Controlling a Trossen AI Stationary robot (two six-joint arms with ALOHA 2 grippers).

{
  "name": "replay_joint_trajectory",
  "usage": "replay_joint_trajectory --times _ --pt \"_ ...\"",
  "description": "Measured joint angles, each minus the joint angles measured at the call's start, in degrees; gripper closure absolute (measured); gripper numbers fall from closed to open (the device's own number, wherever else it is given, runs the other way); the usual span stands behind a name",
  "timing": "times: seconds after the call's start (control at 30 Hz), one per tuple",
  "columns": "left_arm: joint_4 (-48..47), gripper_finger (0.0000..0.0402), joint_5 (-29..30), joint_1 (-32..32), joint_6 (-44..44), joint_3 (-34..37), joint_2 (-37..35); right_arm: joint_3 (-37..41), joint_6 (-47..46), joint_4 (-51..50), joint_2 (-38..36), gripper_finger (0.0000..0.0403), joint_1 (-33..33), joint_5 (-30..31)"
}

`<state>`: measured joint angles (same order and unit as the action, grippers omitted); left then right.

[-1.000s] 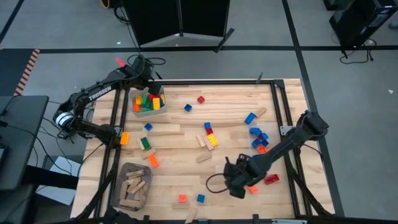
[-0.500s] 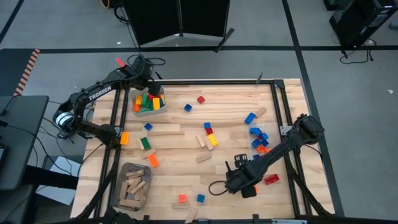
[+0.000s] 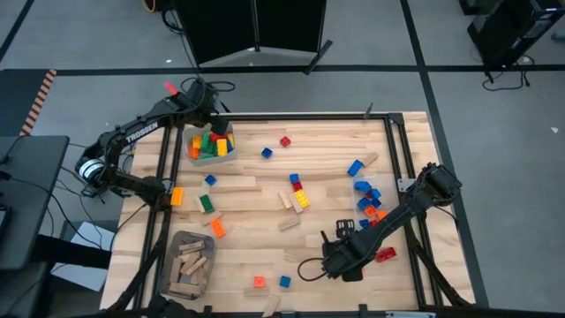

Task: Sort blocks by size
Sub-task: Put the brown block into the black bin

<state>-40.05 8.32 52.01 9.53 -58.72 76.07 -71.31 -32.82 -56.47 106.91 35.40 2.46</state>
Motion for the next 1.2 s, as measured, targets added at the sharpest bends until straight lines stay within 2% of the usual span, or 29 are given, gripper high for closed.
replay_joint_trajectory --times 0.17,0.4,0.6,0.83,1.0,1.2 --pt "0.0 0.0099 0.0 0.0 0.1 0.0 0.0 0.6 -1.5 3.4 0.0 0.0088 0.3 3.2" --pt "0.0 0.0099 0.0 0.0 0.2 0.0 0.0 2.3 -0.1 5.8 -0.1 0.0089 1.2 2.1" --pt "-0.1 0.0099 0.0 0.0 0.2 0.0 0.0 1.6 1.7 1.8 -0.1 0.0093 2.2 -2.7" --pt "0.1 0.0099 0.0 0.0 0.2 0.0 0.0 -1.7 1.9 -1.6 0.0 0.0099 1.0 -0.5" --pt "0.4 0.0099 0.0 0.0 0.2 0.0 0.0 -1.6 9.0 0.3 0.0 0.0099 0.7 0.4" --pt "0.4 0.0099 0.0 0.0 0.2 0.0 0.0 -1.1 20.2 3.3 0.0 0.0105 0.3 4.7"
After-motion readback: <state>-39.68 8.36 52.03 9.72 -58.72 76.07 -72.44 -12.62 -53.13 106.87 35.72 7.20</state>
